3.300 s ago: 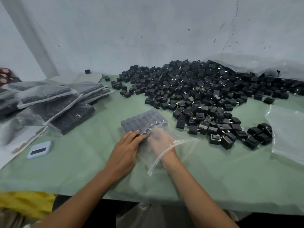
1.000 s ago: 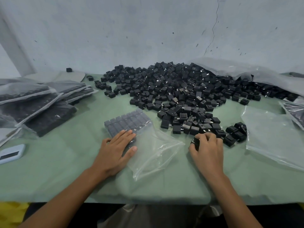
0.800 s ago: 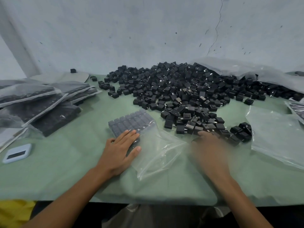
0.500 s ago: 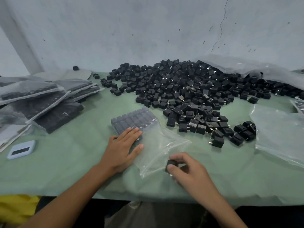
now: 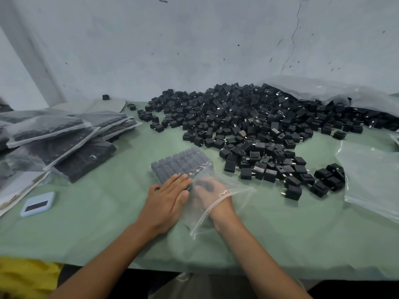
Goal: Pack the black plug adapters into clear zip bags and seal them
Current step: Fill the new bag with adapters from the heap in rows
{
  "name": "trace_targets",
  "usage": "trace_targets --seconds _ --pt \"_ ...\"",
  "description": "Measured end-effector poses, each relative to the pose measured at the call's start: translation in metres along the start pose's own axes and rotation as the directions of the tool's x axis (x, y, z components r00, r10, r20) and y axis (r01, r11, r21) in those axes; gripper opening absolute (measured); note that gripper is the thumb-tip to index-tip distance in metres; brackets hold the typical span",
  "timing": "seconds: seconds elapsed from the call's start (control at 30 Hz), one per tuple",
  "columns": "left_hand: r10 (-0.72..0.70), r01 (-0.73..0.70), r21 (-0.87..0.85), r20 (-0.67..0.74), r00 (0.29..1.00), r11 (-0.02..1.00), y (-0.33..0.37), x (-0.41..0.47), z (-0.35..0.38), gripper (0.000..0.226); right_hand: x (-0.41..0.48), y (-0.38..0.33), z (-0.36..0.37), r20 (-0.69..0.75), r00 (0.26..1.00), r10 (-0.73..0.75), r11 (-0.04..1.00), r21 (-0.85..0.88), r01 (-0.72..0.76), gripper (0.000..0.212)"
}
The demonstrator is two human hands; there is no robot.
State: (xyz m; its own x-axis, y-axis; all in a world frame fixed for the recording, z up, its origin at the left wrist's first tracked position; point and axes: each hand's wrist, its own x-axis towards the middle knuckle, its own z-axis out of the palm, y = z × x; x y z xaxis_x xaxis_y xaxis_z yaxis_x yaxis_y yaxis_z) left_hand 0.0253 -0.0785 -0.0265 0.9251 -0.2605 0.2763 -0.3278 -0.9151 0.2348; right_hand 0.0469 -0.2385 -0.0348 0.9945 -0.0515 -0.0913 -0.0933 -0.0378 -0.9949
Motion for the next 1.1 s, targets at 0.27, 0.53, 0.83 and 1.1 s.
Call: trace_targets --seconds 0.27,0.53,0.83,1.1 --pt "0.01 -0.009 0.023 -0.017 1.0 1.0 -0.003 0.001 0.003 0.062 0.015 -0.006 0.013 -0.006 1.0 -0.003 1.0 0.031 0.004 0.016" --pt "0.007 -0.006 0.037 -0.008 1.0 0.999 -0.004 0.001 0.006 0.065 0.01 -0.003 0.012 0.008 0.97 -0.242 0.946 -0.222 0.237 0.017" --pt "0.025 -0.026 0.106 0.011 1.0 0.994 -0.001 0.0 0.002 0.056 0.002 -0.007 0.013 -0.038 0.946 -0.322 0.901 -0.319 0.294 0.017" --pt "0.042 -0.04 0.036 -0.055 0.998 0.999 0.004 0.016 0.005 0.045 0.003 -0.007 0.014 -0.024 0.917 -0.398 0.836 -0.421 0.352 0.025"
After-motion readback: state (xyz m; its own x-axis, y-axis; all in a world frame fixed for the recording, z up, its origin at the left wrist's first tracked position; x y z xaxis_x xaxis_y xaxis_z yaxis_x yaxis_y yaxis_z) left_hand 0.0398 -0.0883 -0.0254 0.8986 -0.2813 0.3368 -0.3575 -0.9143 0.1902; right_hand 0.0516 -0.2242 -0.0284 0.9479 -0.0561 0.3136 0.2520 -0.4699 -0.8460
